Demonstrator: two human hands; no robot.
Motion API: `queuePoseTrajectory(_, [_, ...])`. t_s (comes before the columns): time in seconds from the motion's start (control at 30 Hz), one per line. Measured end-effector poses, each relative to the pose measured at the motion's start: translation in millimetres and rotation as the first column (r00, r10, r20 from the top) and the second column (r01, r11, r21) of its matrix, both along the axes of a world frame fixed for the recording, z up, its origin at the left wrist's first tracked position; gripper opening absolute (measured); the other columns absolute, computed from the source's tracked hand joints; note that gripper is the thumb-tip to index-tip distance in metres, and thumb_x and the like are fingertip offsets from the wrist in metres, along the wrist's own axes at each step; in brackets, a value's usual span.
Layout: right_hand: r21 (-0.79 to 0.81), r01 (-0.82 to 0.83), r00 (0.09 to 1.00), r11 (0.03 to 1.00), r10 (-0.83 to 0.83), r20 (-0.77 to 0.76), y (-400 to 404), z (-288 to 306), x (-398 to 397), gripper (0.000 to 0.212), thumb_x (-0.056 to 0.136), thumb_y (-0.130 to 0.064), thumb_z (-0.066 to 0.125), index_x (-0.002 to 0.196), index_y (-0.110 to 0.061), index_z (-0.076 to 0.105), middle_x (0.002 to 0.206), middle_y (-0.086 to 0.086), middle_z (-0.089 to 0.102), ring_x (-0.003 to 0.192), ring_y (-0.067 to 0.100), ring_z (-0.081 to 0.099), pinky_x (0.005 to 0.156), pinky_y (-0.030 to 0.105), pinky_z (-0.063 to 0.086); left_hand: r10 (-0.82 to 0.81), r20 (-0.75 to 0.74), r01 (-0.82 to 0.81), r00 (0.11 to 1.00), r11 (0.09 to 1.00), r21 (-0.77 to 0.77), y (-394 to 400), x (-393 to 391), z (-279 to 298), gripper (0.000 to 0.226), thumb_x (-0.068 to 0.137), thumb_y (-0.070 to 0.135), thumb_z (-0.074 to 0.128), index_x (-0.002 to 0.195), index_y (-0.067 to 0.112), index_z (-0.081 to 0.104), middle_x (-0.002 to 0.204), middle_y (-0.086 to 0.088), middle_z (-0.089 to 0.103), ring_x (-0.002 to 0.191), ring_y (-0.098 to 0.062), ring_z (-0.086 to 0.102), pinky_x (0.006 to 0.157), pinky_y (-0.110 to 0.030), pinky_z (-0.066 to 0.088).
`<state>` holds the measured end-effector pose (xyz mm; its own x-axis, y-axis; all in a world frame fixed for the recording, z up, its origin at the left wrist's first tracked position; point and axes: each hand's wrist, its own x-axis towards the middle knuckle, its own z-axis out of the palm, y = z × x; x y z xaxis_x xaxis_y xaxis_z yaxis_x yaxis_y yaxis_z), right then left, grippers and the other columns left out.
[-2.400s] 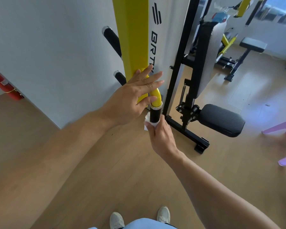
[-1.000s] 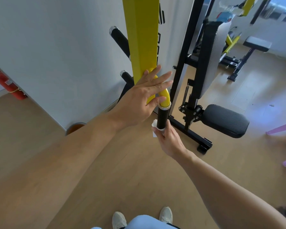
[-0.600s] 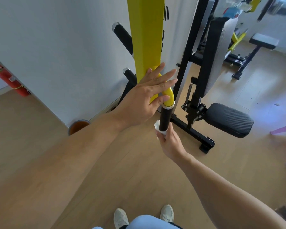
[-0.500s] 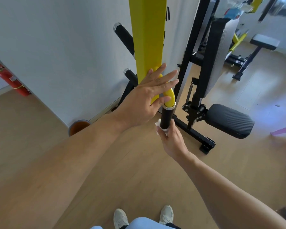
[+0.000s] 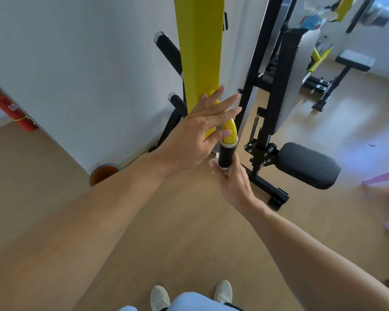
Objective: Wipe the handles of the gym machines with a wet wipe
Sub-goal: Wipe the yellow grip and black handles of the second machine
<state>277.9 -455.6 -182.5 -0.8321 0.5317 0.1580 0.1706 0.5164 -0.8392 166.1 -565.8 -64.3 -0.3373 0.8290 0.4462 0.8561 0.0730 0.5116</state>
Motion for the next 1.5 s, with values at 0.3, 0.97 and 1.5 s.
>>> queuePoseTrajectory(0.3, [-0.012,0.011,0.937,1.0,-0.015,-0.349,-9.1,29.5,-11.7,0.026,0.101,-0.033,0.051,0.11,-0.01,0.044,0.09,0.001,0.061,0.075,0.024,0.058,0.064,0.045,0.051,0.021,0.006,-0.021,1.0,0.999,0.029,0.6,3.2,-2.4,0.048,0.101,0.016,0.055,0.148,0.011,0.046,0.161,-0.005,0.036,0.156,-0.023,0.014,0.128,-0.047,0.008])
queuePoseTrajectory(0.97, [-0.393,0.045,0.998,0.919,-0.026,0.053,-88.6,-7.1,-36.4,0.014,0.1,-0.02,0.05,0.088,-0.015,0.055,0.067,-0.009,0.063,0.06,0.02,0.056,0.054,0.035,0.046,-0.085,0.285,0.086,0.955,0.996,0.007,-41.3,-16.4,9.9,0.053,0.094,0.016,0.07,0.144,0.013,0.053,0.158,0.002,0.043,0.153,-0.005,0.022,0.126,-0.042,0.023])
queuePoseTrajectory(1.5, [-0.238,0.528,0.779,0.815,-0.577,-0.245,-175.3,80.1,-141.1,0.02,0.092,-0.021,0.068,0.089,-0.036,0.056,0.076,-0.024,0.064,0.067,-0.004,0.06,0.052,0.008,0.042,0.006,0.101,-0.02,0.995,0.991,0.136,-117.3,-178.7,21.0,0.053,0.096,0.027,0.062,0.147,0.023,0.049,0.16,0.009,0.037,0.149,-0.006,0.031,0.119,-0.01,0.022])
